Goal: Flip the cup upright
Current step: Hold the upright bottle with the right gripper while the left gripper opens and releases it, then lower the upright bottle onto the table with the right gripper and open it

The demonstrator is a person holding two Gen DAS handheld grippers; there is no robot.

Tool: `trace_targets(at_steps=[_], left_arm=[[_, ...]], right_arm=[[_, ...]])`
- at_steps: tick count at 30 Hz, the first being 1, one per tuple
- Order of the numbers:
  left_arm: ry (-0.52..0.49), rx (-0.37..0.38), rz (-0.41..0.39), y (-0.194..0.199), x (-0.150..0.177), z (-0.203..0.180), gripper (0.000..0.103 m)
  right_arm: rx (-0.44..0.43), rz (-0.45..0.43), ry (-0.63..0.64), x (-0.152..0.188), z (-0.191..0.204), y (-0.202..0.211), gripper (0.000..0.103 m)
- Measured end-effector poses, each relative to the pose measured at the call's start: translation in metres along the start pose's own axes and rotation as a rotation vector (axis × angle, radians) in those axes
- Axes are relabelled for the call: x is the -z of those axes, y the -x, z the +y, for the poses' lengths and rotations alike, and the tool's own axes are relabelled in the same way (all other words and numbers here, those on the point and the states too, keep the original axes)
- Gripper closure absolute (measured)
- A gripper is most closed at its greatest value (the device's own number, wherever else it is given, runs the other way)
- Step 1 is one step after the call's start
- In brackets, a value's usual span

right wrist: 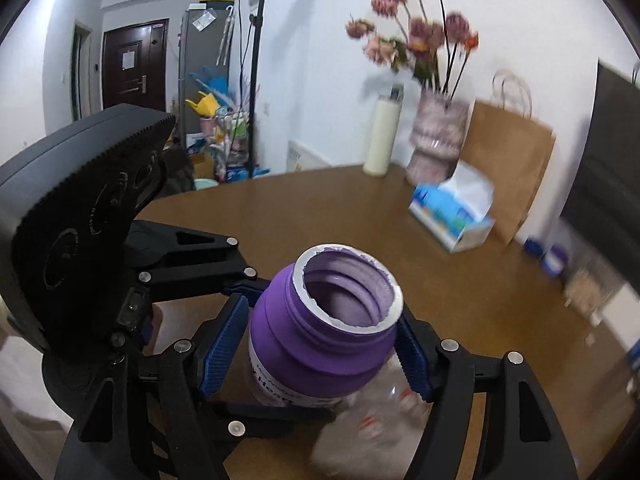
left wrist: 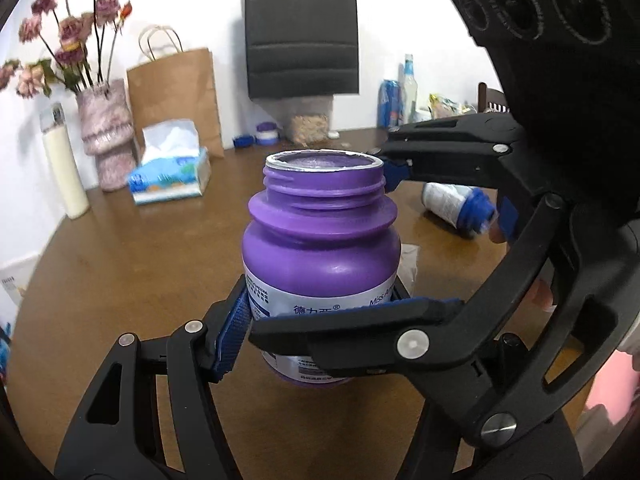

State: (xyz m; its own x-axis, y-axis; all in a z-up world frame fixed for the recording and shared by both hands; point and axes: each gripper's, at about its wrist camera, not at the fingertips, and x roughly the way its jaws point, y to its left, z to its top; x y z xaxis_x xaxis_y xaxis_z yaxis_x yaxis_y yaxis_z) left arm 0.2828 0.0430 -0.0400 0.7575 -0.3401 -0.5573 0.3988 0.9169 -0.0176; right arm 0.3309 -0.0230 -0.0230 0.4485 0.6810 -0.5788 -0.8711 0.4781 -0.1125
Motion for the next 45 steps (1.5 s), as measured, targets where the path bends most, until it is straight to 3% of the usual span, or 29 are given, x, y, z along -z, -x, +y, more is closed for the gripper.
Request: trace_targets(at_steps=[8, 12, 17, 19, 22, 25, 32, 34, 39, 45], left_arm=[[0.126, 0.027, 0.117, -0.011, 0.021, 0.001, 0.043], [0.138, 0.024, 0.129, -0.006, 0.023, -0.002, 0.040], [0.140, 0.023, 0.168, -0.001, 0.033, -0.010, 0.035], [0.147, 0.009, 0.180, -0.001, 0.034, -0.011, 0.026], [0.149, 0.004, 0.190, 0.000, 0.035, -0.010, 0.024], [0.126, 0.017, 0.216, 0.004, 0.040, -0.015, 0.015], [0.069, 0.027, 0.178, 0.027, 0.049, -0.030, 0.008], [0.062, 0.019, 0.168, 0.032, 0.051, -0.031, 0.007], [0.087, -0.017, 0.144, 0.045, 0.052, -0.029, 0.007], [0.200, -0.146, -0.040, 0.090, 0.060, -0.023, 0.006]], right_arm=[[-0.019, 0.010, -0.082, 0.025, 0.004, -0.010, 0.028], [-0.040, 0.005, -0.117, 0.031, 0.005, -0.010, 0.028], [-0.055, 0.011, -0.112, 0.037, 0.015, -0.008, 0.028], [-0.050, 0.006, -0.110, 0.039, 0.018, -0.006, 0.028], [-0.032, 0.009, -0.104, 0.040, 0.022, -0.005, 0.028], [0.007, 0.014, -0.079, 0.042, 0.027, -0.001, 0.028], [0.050, 0.032, -0.073, 0.052, 0.033, 0.001, 0.028], [0.052, 0.031, -0.075, 0.053, 0.034, 0.004, 0.023], [0.055, -0.002, -0.101, 0.056, 0.037, 0.023, 0.023], [0.160, -0.025, -0.199, 0.070, 0.031, 0.067, 0.022]])
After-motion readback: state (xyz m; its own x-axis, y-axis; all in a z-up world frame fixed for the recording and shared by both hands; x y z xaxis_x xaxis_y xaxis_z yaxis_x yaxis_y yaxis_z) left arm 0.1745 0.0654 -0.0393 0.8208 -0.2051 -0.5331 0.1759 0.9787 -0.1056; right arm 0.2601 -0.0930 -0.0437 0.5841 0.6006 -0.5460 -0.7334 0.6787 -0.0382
